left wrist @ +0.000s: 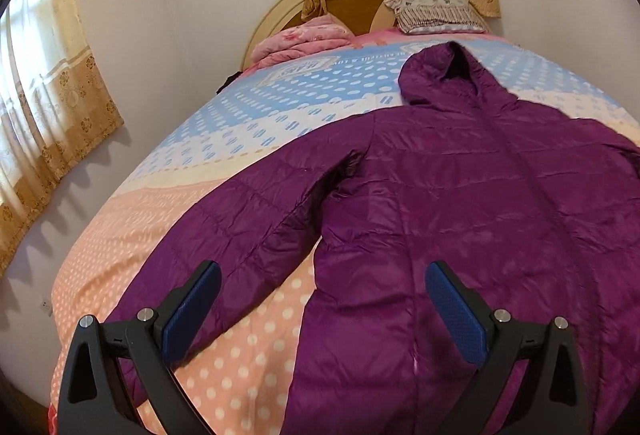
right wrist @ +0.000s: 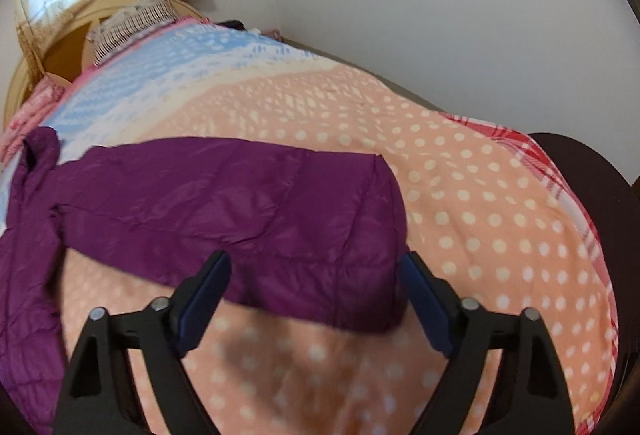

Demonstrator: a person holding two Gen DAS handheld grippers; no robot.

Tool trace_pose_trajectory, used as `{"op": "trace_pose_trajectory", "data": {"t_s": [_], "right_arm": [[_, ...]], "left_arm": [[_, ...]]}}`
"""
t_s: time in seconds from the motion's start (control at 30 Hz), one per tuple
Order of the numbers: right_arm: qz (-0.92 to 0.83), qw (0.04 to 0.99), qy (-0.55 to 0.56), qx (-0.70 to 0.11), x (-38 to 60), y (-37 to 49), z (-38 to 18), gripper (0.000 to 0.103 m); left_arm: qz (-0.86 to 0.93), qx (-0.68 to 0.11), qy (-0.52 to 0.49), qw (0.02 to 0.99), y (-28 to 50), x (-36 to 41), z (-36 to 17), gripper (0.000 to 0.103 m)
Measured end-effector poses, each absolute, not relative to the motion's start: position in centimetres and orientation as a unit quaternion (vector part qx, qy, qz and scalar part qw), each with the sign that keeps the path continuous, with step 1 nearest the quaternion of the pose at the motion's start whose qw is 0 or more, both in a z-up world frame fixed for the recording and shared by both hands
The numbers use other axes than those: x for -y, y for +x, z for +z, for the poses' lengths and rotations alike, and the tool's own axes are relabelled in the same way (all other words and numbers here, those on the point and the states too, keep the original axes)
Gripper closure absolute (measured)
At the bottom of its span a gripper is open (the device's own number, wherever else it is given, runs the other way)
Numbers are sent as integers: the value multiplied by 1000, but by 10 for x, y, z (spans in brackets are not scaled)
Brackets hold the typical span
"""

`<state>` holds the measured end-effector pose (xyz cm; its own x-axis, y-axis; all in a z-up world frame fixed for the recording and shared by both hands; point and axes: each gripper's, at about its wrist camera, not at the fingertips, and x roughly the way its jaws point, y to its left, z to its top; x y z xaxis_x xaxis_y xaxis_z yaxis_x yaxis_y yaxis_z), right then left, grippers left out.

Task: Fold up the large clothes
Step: 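Grasp the purple jacket's sleeve cuff with the right gripper, then fold the held sleeve across the jacket body and open the right gripper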

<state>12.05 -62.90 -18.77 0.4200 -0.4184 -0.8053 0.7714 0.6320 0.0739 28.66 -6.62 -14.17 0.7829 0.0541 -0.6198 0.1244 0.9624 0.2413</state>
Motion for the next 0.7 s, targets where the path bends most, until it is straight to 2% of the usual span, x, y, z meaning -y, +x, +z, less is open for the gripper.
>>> {"op": "trace_pose_trajectory", "data": {"t_s": [0.07,0.17,0.23,0.27,0.3,0.4,0.7], "right_arm": [[-369,809,223,-399,633,122,-197,25],[-367,815,216,-394,632,125,-206,37],[-361,821,207,-392,629,128,-203,51],[-355,824,206,-391,628,133,-203,69],[-351,827,201,-391,627,135,-199,79],[-345,832,191,-390,623,145,-194,86],[-309,867,145,-364,583,187,-164,89]], "left_arm": [[-15,-335,135,932,297,67,-148,1],[-11,-345,133,929,312,67,-157,1],[-10,-351,135,927,318,69,-162,1],[-11,-352,137,926,320,69,-164,1],[-12,-353,139,925,320,70,-165,1],[-12,-355,140,924,326,71,-168,1],[-17,-369,140,919,342,73,-171,1]]}}
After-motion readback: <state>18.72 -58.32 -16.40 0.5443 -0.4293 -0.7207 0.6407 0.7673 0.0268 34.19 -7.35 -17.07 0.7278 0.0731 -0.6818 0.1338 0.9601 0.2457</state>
